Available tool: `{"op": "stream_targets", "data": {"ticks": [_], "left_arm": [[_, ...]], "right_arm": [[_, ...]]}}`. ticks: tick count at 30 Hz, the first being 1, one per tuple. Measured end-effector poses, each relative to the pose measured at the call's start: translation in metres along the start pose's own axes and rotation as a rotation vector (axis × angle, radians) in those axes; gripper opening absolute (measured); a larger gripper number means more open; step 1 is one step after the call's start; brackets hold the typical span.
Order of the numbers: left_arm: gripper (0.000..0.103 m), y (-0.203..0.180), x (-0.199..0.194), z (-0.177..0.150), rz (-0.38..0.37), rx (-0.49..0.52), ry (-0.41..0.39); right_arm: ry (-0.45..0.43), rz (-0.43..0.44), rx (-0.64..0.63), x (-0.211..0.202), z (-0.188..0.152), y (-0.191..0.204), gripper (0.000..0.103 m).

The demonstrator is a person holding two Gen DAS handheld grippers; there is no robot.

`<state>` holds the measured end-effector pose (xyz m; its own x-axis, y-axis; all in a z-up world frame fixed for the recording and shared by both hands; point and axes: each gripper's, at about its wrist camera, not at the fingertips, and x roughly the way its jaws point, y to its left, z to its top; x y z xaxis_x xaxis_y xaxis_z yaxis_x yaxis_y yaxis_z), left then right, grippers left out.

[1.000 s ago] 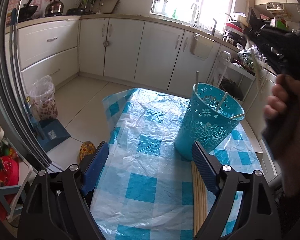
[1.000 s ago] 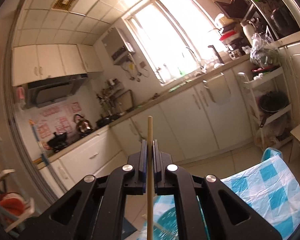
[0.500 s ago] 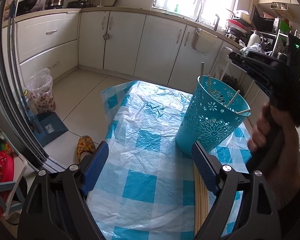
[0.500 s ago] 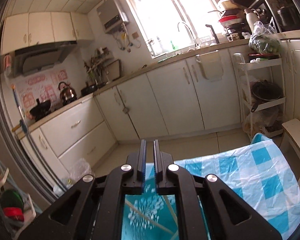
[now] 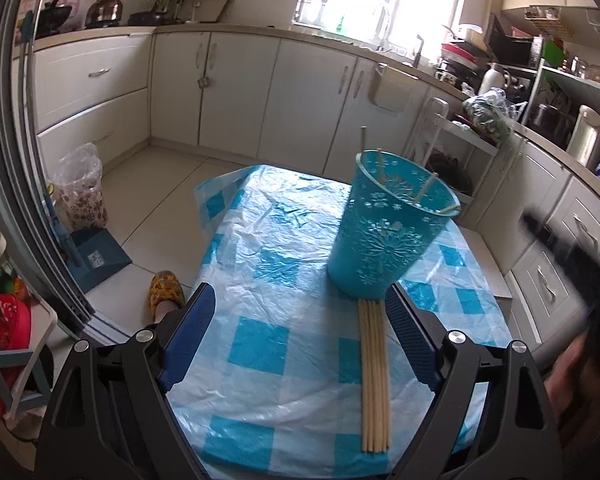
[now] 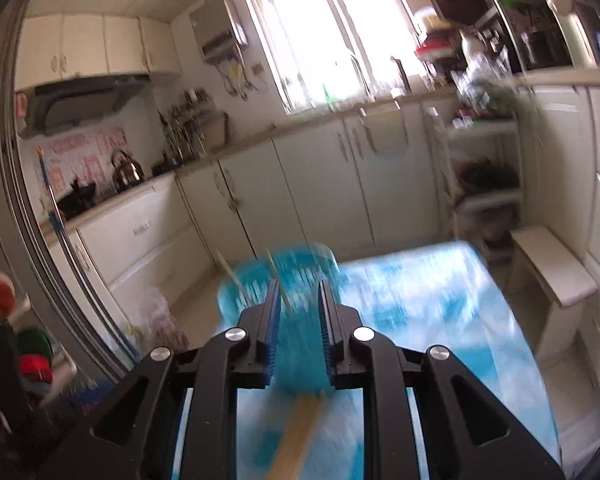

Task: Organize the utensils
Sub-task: 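Move the right tool back down to the chopstick bundle, then close the right tool around another single chopstick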

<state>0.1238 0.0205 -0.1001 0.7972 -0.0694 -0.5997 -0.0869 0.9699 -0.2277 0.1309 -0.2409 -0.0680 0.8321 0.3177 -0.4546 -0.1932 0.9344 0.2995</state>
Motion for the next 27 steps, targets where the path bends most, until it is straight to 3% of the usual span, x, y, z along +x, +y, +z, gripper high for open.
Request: {"op": "stream_targets", "data": {"ticks": [9, 17, 27], "left_arm": [[0.085, -0.006, -0.031, -0.005, -0.023, 0.013, -0.032], [0.086, -0.002, -0.040, -0.014, -0.020, 0.012, -0.022], [0.086, 0.029, -0.019, -0.037, 0.046, -0.007, 0.067]], "right_arm": [[0.218, -0.065, 0.099, 0.026, -0.062, -0.017, 0.020], [0.261, -0.074, 0.074, 0.026, -0.077, -0.008, 0.021], [0.315, -0.094, 0.045, 0.049, -0.086, 0.002, 0.024]]}}
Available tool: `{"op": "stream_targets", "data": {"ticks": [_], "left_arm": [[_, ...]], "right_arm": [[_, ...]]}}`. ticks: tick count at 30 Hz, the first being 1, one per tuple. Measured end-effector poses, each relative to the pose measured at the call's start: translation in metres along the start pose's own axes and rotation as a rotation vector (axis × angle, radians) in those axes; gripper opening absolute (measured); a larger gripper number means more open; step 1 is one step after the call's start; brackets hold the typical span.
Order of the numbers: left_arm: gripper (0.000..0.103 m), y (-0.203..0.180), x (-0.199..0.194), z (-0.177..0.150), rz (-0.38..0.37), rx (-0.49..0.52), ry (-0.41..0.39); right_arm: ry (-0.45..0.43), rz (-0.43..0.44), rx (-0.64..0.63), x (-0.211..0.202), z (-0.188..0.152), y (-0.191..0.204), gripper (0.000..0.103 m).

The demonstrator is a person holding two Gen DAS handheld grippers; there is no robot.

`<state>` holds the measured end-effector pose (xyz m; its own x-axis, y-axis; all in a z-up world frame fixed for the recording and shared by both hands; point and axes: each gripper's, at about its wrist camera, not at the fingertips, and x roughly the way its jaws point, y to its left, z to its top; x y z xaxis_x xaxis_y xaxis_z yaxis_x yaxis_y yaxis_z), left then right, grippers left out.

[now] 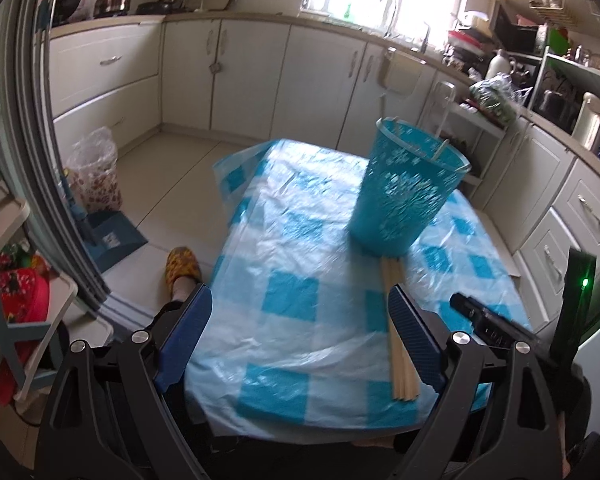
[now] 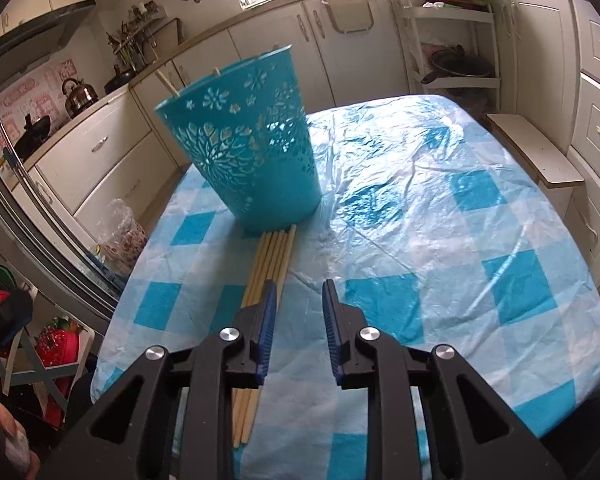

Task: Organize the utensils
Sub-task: 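Close the right tool around another single chopstick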

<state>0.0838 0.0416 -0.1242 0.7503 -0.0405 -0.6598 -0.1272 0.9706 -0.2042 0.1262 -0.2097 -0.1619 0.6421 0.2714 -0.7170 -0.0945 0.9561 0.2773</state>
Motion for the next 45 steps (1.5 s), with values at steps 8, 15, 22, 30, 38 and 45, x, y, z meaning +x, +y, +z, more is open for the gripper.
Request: {"op": "stream_targets", "data": {"ticks": [8, 15, 22, 30, 38, 45], "left_arm": [[0.086, 0.003, 0.015, -0.005, 0.013, 0.005, 0.035], [0.086, 0.001, 0.022, -0.008, 0.014, 0.012, 0.054], [0.086, 0.003, 0.028, -0.008, 0.016, 0.002, 0.068], [0.086, -0.002, 0.027, -0.009, 0.009, 0.018, 0.067], [0.086, 0.000, 0.028, -0.011, 0.001, 0.012, 0.074], [0.086, -0.005, 0.029, -0.012, 0.003, 0.028, 0.076]], "right_arm": [[0.043, -0.023, -0.016, 0.033, 0.006, 0.009, 0.024], [0.074, -0.055, -0.046, 0.056, 0.009, 0.012, 0.024], [0.088, -0.099, -0.079, 0.066, 0.011, 0.017, 0.023], [0.117, -0.122, -0.177, 0.062, 0.006, 0.018, 0.010], [0.139, -0.107, -0.172, 0.054, 0.004, 0.006, 0.009], [0.161, -0.091, -0.171, 0.056, 0.007, 0.009, 0.009]]}}
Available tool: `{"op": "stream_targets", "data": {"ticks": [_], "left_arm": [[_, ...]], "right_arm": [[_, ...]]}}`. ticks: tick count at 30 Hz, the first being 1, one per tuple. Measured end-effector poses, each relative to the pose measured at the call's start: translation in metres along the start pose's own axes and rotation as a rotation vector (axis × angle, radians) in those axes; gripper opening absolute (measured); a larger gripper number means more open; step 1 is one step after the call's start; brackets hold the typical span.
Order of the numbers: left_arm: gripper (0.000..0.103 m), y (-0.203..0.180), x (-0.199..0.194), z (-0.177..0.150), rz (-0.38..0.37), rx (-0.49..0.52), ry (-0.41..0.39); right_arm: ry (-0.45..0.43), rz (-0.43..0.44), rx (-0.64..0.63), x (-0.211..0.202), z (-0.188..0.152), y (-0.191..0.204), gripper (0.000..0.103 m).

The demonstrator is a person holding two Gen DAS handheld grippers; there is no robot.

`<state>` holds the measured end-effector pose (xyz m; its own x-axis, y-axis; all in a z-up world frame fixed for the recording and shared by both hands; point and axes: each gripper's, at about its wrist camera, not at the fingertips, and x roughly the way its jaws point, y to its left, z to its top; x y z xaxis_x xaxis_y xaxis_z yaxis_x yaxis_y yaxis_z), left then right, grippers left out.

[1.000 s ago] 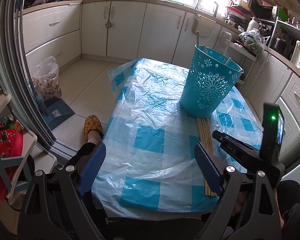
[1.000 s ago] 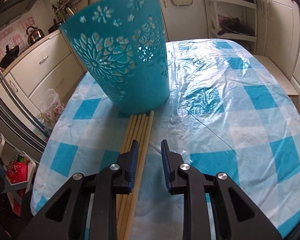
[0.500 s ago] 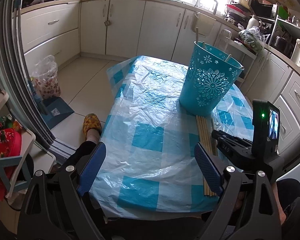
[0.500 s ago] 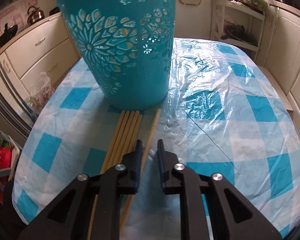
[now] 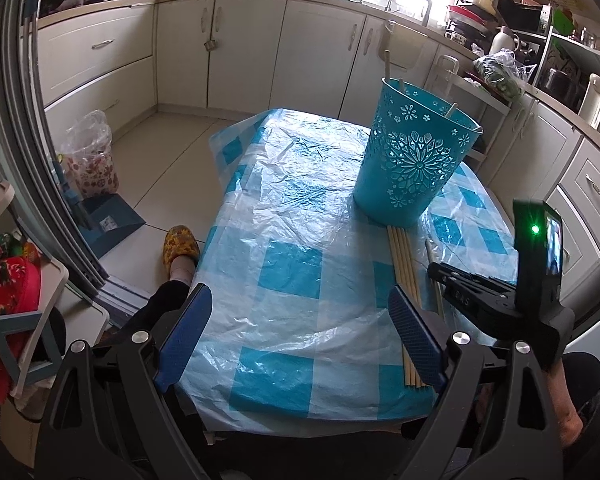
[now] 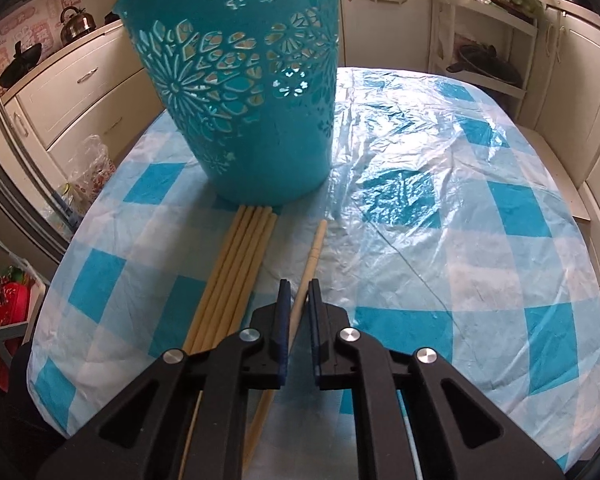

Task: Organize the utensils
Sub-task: 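Close the right tool around another single chopstick, then lower the left tool to the chopstick bundle and grasp one chopstick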

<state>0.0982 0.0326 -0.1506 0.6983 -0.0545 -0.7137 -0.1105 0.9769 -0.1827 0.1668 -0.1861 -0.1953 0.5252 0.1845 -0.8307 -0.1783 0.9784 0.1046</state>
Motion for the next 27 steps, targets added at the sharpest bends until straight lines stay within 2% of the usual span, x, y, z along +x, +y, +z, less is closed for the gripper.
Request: {"op": "stream_targets", "data": {"ticks": [7, 12, 20, 27], "left_arm": [[0.086, -0.010, 0.014, 0.003, -0.005, 0.015, 0.021], [0.086, -0.023, 0.028, 0.006, -0.002, 0.050, 0.038], [0.086, -0.029, 0.073, 0.023, -0.013, 0.029, 0.082], [0.083, -0.048, 0.112, 0.039, -0.011, 0.071, 0.107]], "right_arm": [[-0.002, 0.031, 0.063, -0.009, -0.009, -0.019, 0.009], [-0.016, 0.040, 0.051, -0.005, -0.006, -0.016, 0.009], [-0.047, 0.071, 0.063, -0.006, -0.010, -0.020, 0.009], [-0.055, 0.093, 0.071, -0.006, -0.011, -0.023, 0.009]]}}
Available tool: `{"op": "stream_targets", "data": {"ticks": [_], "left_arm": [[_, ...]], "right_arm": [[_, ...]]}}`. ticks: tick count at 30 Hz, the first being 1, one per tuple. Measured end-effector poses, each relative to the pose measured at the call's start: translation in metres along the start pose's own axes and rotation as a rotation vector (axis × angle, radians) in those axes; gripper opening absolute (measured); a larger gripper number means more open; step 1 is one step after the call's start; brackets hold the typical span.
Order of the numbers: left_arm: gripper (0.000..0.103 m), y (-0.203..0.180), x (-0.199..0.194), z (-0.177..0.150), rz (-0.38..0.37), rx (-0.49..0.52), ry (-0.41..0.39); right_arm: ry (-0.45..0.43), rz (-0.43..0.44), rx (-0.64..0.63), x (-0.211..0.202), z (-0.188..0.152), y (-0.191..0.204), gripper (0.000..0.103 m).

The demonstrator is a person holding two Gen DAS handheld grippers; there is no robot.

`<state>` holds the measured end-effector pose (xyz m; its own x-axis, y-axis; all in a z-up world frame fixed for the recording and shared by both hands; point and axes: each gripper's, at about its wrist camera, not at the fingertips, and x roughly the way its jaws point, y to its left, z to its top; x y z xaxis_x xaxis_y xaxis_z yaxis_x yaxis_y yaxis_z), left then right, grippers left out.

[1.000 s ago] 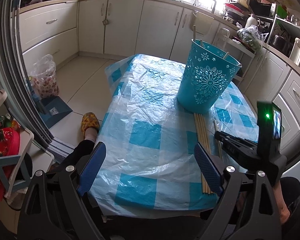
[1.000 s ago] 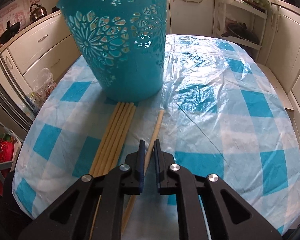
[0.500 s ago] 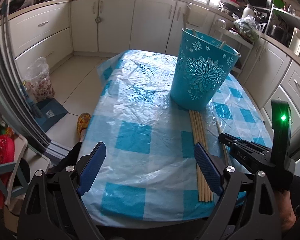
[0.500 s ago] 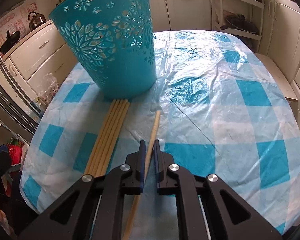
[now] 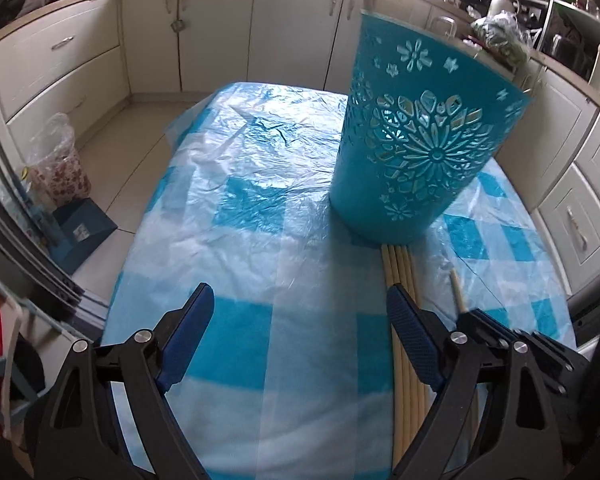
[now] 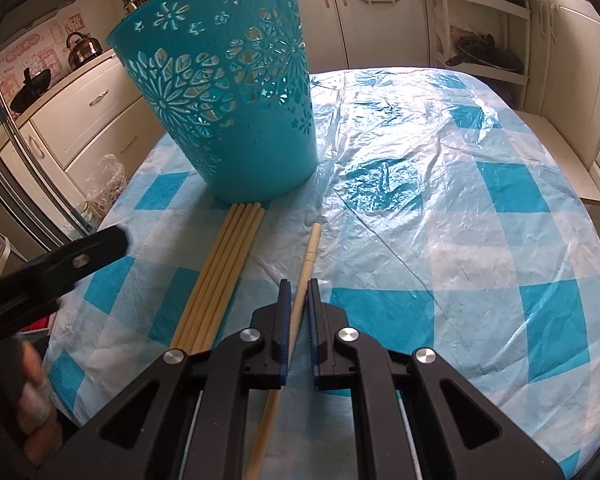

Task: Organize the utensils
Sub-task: 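Lower the left tool to the chopstick bundle and grasp one chopstick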

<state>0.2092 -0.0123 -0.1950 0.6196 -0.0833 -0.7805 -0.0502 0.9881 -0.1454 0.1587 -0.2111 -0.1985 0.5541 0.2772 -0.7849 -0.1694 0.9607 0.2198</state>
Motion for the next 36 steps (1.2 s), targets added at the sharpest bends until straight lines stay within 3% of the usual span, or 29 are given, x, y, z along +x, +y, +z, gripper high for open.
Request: {"op": "stream_targets", "data": {"ticks": [12, 25, 28, 30, 32, 34, 36], "left_arm": [[0.082, -0.034, 0.042, 0.010, 0.043, 0.131, 0.068], [0.076, -0.048, 0.049, 0.004, 0.062, 0.192, 0.083], [0.063, -0.051, 0.049, 0.006, 0.048, 0.206, 0.079], [0.046, -0.058, 0.048, 0.007, 0.027, 0.228, 0.076], [0.020, -0.063, 0.046, 0.007, 0.004, 0.252, 0.080], [0.007, -0.067, 0.045, 0.007, -0.022, 0.270, 0.093], [0.005, -0.067, 0.043, 0.006, -0.044, 0.270, 0.109]], "right_arm": [[-0.001, 0.033, 0.023, 0.002, 0.002, -0.008, 0.009], [0.002, 0.043, 0.029, 0.003, 0.003, -0.011, 0.009], [0.001, 0.039, 0.023, 0.003, 0.003, -0.010, 0.009], [-0.002, 0.025, 0.006, 0.003, 0.002, -0.007, 0.009], [-0.002, 0.022, 0.000, 0.004, 0.003, -0.005, 0.011], [-0.001, 0.025, 0.004, 0.004, 0.003, -0.005, 0.012], [-0.002, 0.028, 0.009, 0.004, 0.003, -0.005, 0.011]]}}
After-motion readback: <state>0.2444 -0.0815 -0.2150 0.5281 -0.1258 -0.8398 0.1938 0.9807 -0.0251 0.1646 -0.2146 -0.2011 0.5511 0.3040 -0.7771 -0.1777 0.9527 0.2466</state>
